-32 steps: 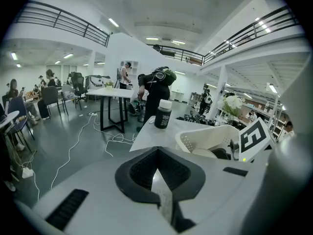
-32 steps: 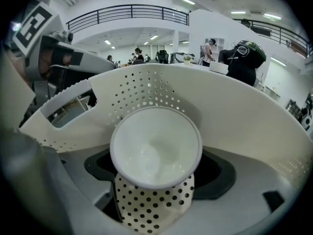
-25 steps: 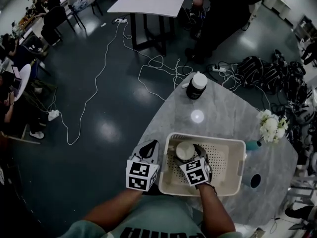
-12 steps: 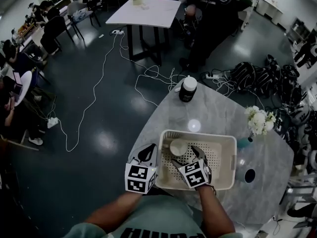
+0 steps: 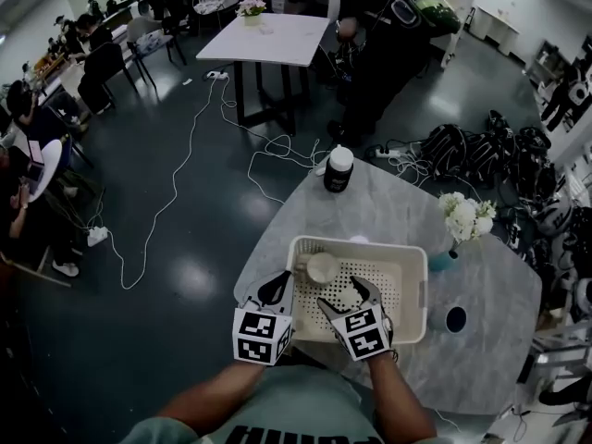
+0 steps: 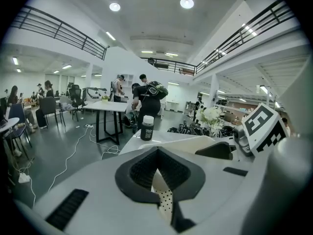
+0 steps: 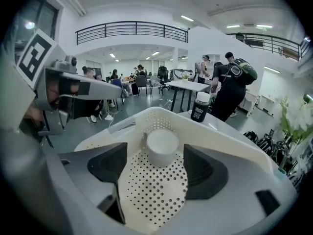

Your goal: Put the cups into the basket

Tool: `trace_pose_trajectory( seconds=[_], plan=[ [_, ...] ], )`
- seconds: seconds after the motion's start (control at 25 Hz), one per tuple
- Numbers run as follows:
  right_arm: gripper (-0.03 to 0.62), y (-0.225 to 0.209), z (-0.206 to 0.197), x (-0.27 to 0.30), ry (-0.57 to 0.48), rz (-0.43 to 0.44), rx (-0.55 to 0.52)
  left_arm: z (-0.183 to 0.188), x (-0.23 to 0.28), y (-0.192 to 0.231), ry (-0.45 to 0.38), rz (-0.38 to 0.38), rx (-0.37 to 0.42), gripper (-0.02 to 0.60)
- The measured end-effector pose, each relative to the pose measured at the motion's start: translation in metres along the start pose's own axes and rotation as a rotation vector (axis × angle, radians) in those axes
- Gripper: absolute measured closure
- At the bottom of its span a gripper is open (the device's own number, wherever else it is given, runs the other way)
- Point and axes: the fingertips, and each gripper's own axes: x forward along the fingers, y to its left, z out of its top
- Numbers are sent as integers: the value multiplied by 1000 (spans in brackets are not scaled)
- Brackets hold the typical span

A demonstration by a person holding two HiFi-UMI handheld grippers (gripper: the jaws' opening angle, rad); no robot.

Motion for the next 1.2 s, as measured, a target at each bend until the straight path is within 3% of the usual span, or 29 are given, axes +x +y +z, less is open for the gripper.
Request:
trace_pose_trajectory(
  seconds=[0.32, 0.4, 0.6, 1.2],
  plan=[
    [501, -1, -4, -40, -72, -54, 31, -3, -13, -35, -12, -29, 14, 575],
    [551, -1, -7, -51, -90, -62, 51, -3, -15, -45, -16, -40, 18, 575],
    [577, -7, -19, -80, -126, -108, 84, -8, -20, -74, -16, -78, 29, 575],
    [577, -34, -76, -156, -144, -203, 149, -27, -20, -172, 1, -201, 75, 575]
  ],
)
